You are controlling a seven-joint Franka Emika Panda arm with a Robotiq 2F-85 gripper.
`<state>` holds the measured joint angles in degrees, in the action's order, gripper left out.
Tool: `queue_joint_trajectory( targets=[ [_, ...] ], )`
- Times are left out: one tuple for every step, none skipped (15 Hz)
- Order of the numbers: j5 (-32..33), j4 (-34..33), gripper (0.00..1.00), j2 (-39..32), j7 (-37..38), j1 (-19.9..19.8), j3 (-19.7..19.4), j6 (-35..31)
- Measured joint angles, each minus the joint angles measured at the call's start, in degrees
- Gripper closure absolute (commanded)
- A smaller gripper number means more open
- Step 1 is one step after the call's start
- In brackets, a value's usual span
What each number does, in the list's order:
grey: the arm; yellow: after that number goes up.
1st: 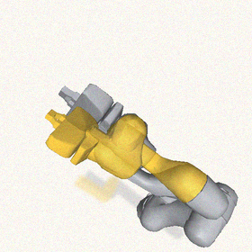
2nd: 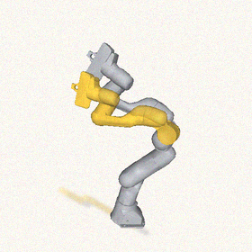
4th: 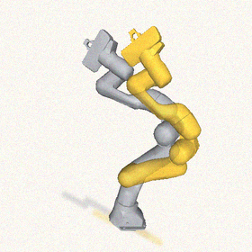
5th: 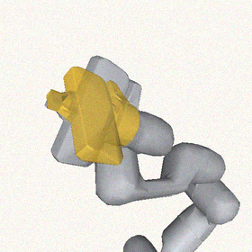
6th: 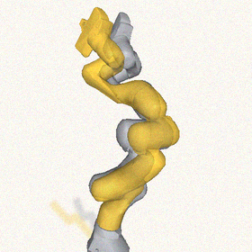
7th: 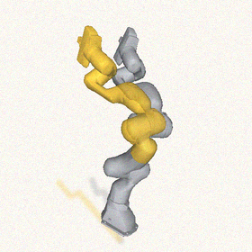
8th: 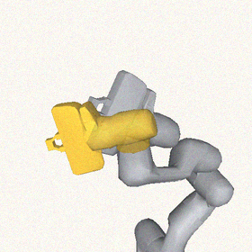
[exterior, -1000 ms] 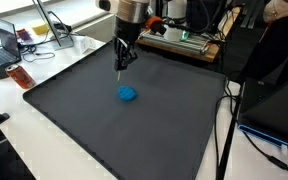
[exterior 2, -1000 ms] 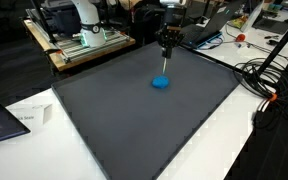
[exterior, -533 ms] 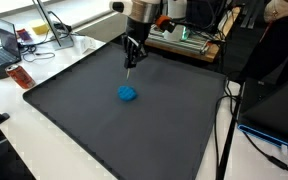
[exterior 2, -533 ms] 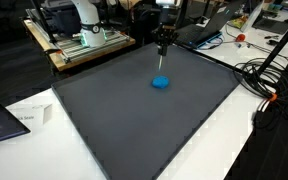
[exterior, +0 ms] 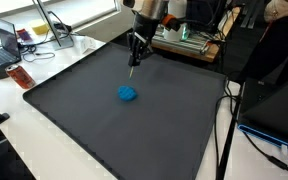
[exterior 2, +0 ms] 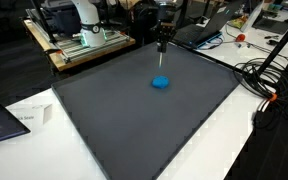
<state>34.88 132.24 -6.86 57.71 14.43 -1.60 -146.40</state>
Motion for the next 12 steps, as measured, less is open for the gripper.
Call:
queue_joint_trajectory(
  targets=[
    [1.7,0.4,0.97,0.1,1.3,-0.1,0.1,-0.9],
    [3.3,0.8,0.97,0.1,2.5,-0.2,0.2,-1.9],
    [4.9,1.1,0.97,0.2,3.8,-0.3,0.2,-2.8],
    [6.2,1.4,0.97,0.2,4.8,-0.5,0.2,-3.5],
    [7.3,1.5,0.97,0.2,5.7,-0.7,0.2,-4.3],
    [8.2,1.7,0.97,0.2,6.2,-0.8,0.0,-4.9],
    [9.0,1.7,0.97,0.1,6.8,-0.8,-0.2,-5.6],
    [9.6,1.8,0.97,0.1,7.3,-0.8,-0.5,-6.2],
    [9.8,1.8,0.97,0.0,7.5,-0.8,-0.7,-6.6],
    [9.8,1.8,0.97,-0.1,7.5,-0.8,-0.9,-6.9],
    [9.8,1.8,0.97,-0.3,7.5,-0.8,-1.1,-7.0],
    [9.8,1.8,0.97,-0.6,7.5,-0.8,-1.2,-7.1]
  ],
)
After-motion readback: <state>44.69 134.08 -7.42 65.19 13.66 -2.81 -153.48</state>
